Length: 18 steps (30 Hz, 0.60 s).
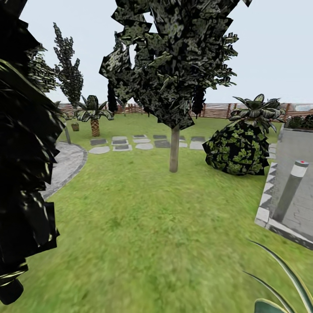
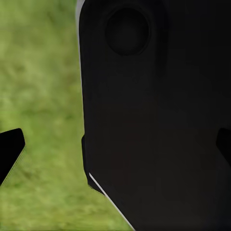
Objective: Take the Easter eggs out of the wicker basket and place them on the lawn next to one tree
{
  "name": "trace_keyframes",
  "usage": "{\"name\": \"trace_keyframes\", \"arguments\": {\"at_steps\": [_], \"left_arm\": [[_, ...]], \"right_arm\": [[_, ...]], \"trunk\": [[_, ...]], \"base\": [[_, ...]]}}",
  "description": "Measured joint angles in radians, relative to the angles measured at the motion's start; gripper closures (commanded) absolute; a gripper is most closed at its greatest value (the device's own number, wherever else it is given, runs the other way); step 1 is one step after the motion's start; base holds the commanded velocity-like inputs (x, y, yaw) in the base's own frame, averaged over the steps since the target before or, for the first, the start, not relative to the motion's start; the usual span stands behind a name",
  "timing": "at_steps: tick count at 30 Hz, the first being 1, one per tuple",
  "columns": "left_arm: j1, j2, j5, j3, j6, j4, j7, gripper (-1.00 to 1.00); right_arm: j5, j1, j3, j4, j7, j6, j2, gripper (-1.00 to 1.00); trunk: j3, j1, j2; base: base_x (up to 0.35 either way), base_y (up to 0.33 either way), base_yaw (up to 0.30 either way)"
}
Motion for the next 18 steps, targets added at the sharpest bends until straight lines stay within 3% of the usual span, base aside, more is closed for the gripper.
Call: {"name": "trace_keyframes", "arguments": {"at_steps": [14,18], "left_arm": [[0.000,0.000,0.000,0.000,0.000,0.000,0.000,-1.00],[0.000,0.000,0.000,0.000,0.000,0.000,0.000,-1.00]], "right_arm": [[0.000,0.000,0.000,0.000,0.000,0.000,0.000,-1.00],[-0.001,0.000,-0.001,0.000,-0.001,0.000,0.000,-1.00]], "trunk": [[0.000,0.000,0.000],[0.000,0.000,0.000]], "base": [[0.338,0.000,0.002],[0.338,0.000,0.169]]}}
